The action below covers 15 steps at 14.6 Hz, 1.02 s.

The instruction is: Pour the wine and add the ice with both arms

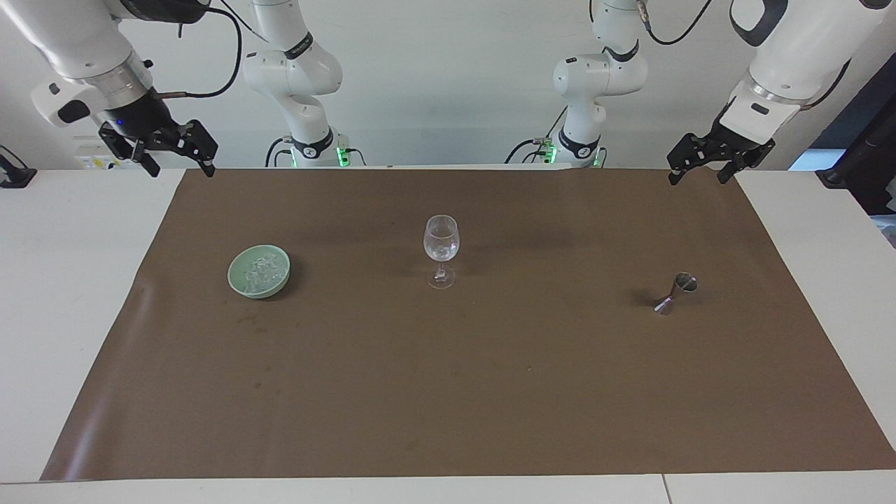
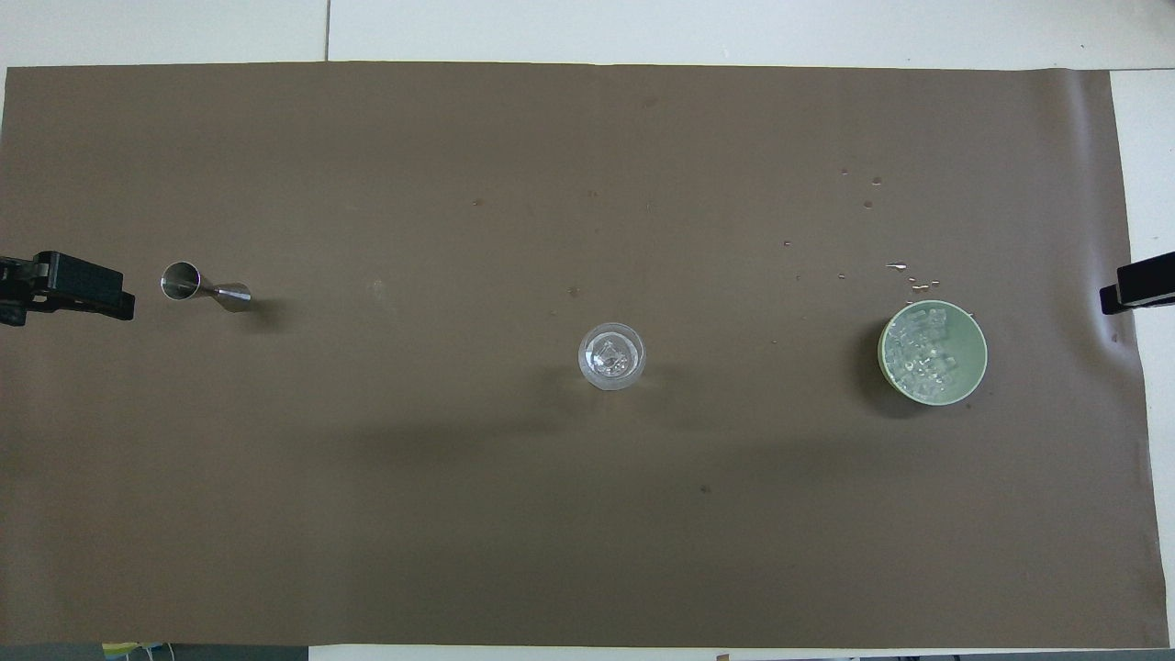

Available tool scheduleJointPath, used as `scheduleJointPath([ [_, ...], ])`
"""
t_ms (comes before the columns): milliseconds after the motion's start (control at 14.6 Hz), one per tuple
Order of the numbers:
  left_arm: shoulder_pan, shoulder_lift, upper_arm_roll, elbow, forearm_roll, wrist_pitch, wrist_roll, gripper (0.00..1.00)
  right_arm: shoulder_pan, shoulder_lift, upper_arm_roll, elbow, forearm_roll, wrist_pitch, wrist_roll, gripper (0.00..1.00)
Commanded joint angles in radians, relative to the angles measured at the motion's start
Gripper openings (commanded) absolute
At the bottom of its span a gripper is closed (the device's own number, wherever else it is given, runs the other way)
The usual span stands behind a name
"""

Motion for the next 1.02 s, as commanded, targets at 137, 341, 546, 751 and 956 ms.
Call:
scheduleJointPath([
  [137,0.011,0.020,-0.002,0.039,0.022,-0.026,0.029,1.00,-0.006,-0.015,0.009,-0.008,-0.006,-0.011,0.006,1.00],
  [341,0.004,0.025,-0.002,0.040,0.028,0.005,0.031,1.00,-0.006,-0.025,0.009,-0.038,-0.008,-0.002,0.005,1.00],
  [546,0.000,0.023,-0.005,0.039,0.051,0.010,0.034,1.00,-0.006,-0.028,0.009,-0.041,-0.009,-0.002,0.005,1.00],
  [751,-0.002,0.028,-0.009,0.039,0.058,0.008,0.043,1.00,-0.006,-0.028,0.009,-0.041,-0.009,-0.002,-0.004,1.00],
  [956,-0.003,0.028,-0.012,0.031,0.058,0.023,0.048,1.00,-0.007,-0.028,0.009,-0.041,-0.011,-0.002,-0.014,1.00],
])
